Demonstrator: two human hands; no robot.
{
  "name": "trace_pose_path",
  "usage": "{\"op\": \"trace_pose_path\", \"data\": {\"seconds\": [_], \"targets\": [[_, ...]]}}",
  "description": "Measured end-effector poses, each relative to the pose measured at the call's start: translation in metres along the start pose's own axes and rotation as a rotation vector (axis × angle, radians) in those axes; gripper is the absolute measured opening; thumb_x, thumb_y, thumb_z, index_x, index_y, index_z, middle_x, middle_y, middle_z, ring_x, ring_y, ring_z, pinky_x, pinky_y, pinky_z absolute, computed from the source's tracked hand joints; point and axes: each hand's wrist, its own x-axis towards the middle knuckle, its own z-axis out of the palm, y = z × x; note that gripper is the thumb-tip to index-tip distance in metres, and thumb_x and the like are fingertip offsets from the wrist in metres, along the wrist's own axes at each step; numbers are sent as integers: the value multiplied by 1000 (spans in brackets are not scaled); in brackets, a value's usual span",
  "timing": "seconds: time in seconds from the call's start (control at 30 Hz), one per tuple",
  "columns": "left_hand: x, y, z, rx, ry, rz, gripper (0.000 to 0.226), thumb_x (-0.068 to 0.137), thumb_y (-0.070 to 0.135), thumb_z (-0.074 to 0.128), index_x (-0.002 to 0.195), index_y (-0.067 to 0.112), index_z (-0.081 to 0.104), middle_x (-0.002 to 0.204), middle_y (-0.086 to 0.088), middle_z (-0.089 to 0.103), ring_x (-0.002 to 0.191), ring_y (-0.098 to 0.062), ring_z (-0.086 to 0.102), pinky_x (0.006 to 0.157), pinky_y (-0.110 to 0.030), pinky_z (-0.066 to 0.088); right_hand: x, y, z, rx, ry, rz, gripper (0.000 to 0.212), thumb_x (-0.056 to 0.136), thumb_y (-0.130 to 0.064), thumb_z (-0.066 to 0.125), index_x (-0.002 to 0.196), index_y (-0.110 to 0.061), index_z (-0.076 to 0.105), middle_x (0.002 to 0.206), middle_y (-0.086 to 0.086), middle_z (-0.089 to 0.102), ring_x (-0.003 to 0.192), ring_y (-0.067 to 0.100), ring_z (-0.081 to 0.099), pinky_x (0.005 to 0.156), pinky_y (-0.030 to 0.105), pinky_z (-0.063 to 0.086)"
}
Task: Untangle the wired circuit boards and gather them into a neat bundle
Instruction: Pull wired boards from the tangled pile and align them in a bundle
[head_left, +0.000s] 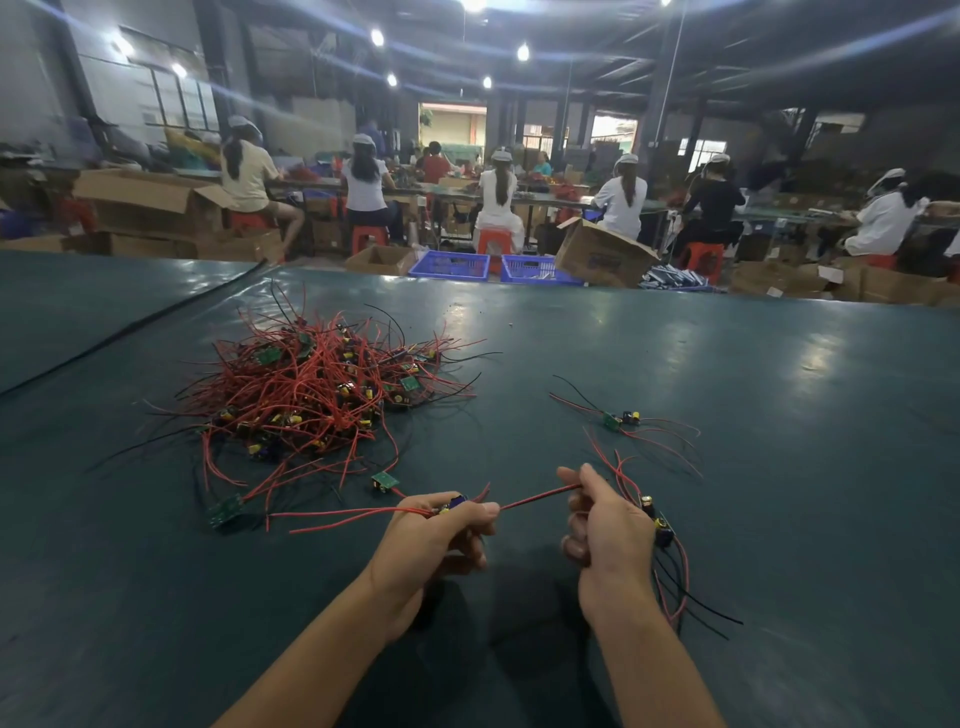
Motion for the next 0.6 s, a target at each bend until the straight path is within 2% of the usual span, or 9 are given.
{"op": "trace_pose_path", "data": {"seconds": [0.13,0.27,0.37,0.43,0.5,0.6], "targets": [[-1,-1,-3,-4,-32,-42,18,66,30,80,59,16,71,55,-4,58,49,-14,57,53,-24,48,2,-1,-2,48,8,-28,33,95,-20,58,69,-12,76,48,-8,49,35,5,27,35,17,17],[2,-3,-6,-119,-75,-38,26,57,32,84,73,12,76,68,-8,64,59,-16,64,54,-22,51,0,0,-2,-4,64,-74,42,96,-24,56,60,-15,76,48,-7,49,38,6,30,36,17,19],[4,-3,-8,-204,8,22,30,56,31,83,75,9,77,77,-12,71,66,-17,69,55,-19,53,-3,1,-3,-65,94,-143,40,95,-25,58,59,-21,77,48,-8,51,40,5,35,38,20,26],[6,-3,-6,-259,82,61,27,55,30,82,71,9,77,76,-13,72,65,-16,69,54,-19,53,-7,2,-2,-94,92,-188,38,94,-26,59,60,-24,77,48,-9,52,42,4,38,48,22,33],[7,-3,-4,-331,161,76,21,58,25,81,68,8,76,73,-11,72,62,-14,68,53,-17,53,-9,3,0,-95,72,-207,37,94,-25,60,61,-24,77,49,-8,52,45,3,41,57,25,35],[8,-2,-6,-494,214,93,11,62,18,77,68,9,76,72,-8,71,60,-11,68,52,-16,54,-12,5,1,-102,38,-233,41,94,-22,60,56,-18,74,49,-6,54,47,2,45,60,25,36]]}}
